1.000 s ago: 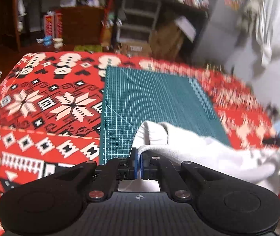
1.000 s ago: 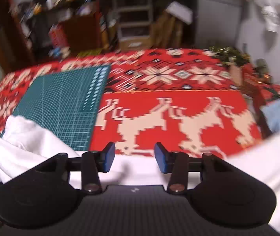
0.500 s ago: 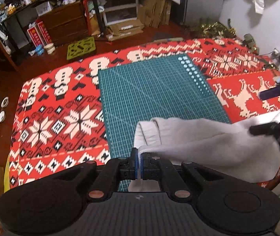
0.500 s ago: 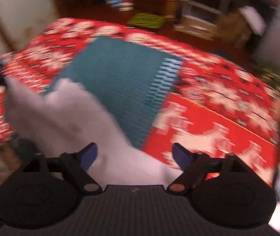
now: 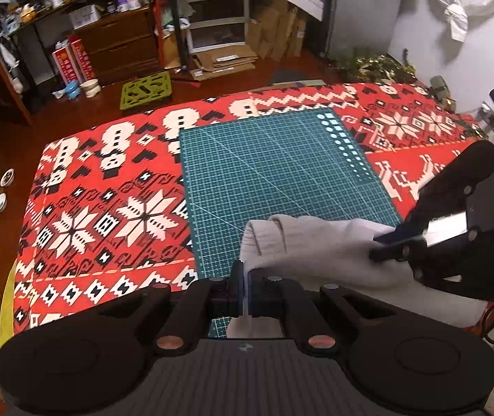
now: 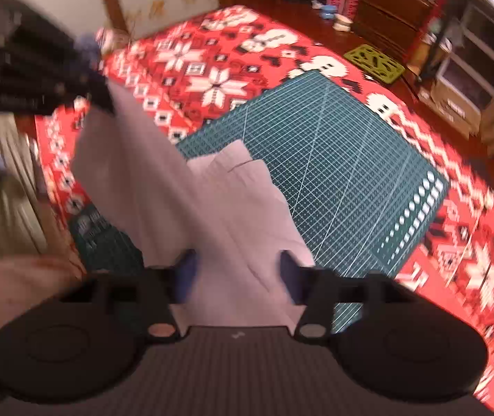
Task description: Fold clothes
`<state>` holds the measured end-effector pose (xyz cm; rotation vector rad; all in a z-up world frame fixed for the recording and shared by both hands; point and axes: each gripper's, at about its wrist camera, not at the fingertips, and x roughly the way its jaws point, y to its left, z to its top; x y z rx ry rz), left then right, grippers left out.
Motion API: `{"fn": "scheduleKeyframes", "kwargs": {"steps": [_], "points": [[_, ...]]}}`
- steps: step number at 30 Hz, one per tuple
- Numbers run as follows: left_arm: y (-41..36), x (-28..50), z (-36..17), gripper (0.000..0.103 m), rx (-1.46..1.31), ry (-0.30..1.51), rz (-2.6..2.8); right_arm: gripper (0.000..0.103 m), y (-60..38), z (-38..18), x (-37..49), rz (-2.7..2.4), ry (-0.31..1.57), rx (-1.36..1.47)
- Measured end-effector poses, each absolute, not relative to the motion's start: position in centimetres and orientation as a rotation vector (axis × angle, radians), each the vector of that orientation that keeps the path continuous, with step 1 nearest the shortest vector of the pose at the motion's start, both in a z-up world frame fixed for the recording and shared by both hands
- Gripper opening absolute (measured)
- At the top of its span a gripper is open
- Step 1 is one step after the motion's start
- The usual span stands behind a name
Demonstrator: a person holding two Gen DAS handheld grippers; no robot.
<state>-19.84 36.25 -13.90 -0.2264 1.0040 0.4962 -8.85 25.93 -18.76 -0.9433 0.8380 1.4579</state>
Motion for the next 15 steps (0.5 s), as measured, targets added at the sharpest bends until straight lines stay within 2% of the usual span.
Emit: {"fn": "scheduleKeyframes", "kwargs": {"steps": [7, 15], "points": [[40.8, -19.7, -12.0, 0.002, -0.299, 0.940, 0.601, 0.002, 29.5, -17.1, -8.4, 1.458, 0.875, -0.904], [47.6, -14.8, -8.6, 0.002, -0.209, 0.778, 0.618, 0.002, 36.8, -11.8, -2.4, 1.325, 0.758, -0.754]]}}
